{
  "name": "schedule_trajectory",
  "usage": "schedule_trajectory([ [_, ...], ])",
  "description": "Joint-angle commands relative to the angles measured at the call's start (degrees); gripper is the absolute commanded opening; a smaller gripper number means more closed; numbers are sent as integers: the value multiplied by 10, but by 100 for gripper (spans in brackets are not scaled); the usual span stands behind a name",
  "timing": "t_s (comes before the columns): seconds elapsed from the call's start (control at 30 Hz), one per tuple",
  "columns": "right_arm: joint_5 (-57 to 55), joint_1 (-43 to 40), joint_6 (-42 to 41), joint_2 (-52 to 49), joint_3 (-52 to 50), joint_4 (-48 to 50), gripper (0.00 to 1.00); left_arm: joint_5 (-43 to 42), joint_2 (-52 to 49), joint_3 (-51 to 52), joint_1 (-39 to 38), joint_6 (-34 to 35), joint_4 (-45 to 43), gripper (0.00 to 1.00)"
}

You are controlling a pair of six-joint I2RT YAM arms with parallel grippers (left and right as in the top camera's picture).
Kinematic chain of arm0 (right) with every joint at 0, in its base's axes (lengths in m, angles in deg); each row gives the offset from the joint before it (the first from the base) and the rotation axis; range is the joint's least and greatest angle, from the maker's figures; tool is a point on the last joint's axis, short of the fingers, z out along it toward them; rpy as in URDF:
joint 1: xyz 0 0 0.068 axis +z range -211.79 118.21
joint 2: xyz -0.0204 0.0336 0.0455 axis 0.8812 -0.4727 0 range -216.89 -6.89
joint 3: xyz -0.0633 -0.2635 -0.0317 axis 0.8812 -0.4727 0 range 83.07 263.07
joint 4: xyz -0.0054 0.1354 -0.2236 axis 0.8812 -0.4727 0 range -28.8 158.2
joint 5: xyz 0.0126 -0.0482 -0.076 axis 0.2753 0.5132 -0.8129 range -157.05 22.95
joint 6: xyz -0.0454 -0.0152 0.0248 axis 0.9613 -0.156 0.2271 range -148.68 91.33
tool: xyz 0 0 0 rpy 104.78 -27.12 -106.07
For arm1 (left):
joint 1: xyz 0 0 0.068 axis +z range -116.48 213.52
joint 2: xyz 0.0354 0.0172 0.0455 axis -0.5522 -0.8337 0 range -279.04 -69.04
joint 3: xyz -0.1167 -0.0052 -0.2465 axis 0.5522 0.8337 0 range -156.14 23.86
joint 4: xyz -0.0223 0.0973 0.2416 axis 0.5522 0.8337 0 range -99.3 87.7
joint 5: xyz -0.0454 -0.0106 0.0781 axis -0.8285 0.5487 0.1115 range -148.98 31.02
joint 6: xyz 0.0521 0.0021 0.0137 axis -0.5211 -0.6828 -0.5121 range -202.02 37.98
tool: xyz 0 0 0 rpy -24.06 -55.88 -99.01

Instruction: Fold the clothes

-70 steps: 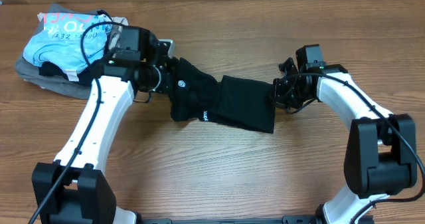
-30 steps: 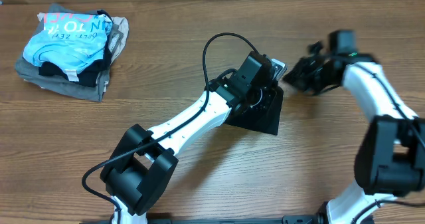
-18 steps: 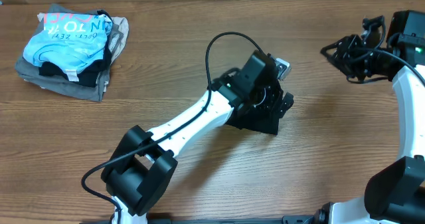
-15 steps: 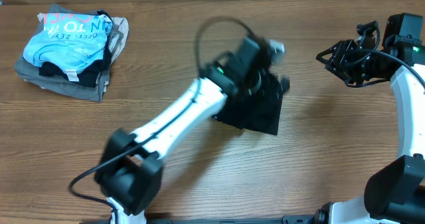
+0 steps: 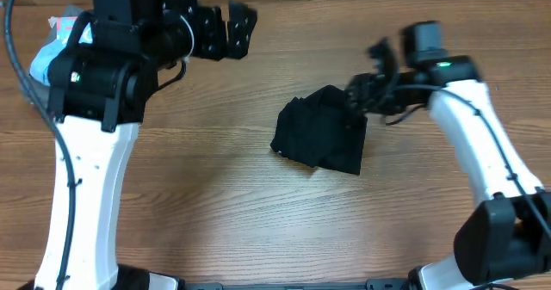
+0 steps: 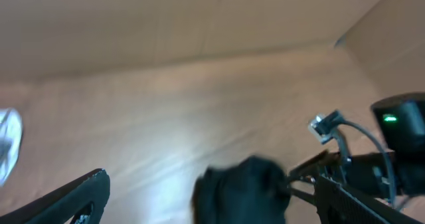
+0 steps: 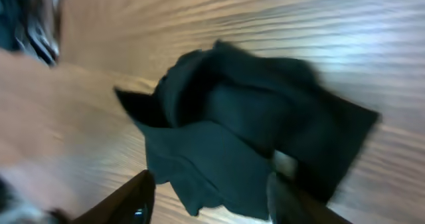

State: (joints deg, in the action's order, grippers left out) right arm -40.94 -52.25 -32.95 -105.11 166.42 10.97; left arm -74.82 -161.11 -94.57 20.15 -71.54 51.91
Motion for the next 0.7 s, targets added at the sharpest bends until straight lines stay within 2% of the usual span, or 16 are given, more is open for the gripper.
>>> schedule_trajectory([
  [0.0, -99, 66, 42, -2, -5, 11, 61, 32, -35, 14, 7, -43, 27, 100],
  [0.2, -98, 116, 118, -24, -18, 55, 61, 44, -44, 15, 6, -58, 49, 100],
  [0.37, -98, 123, 127, -59, -23, 85, 61, 44, -46, 17, 6, -66, 50, 100],
  [0.57, -98, 123, 151, -82, -23, 118, 69, 44, -47, 17, 6, -69, 50, 100],
  [0.67, -98, 123, 150, -82, -23, 121, 67, 44, -47, 17, 6, -69, 53, 100],
])
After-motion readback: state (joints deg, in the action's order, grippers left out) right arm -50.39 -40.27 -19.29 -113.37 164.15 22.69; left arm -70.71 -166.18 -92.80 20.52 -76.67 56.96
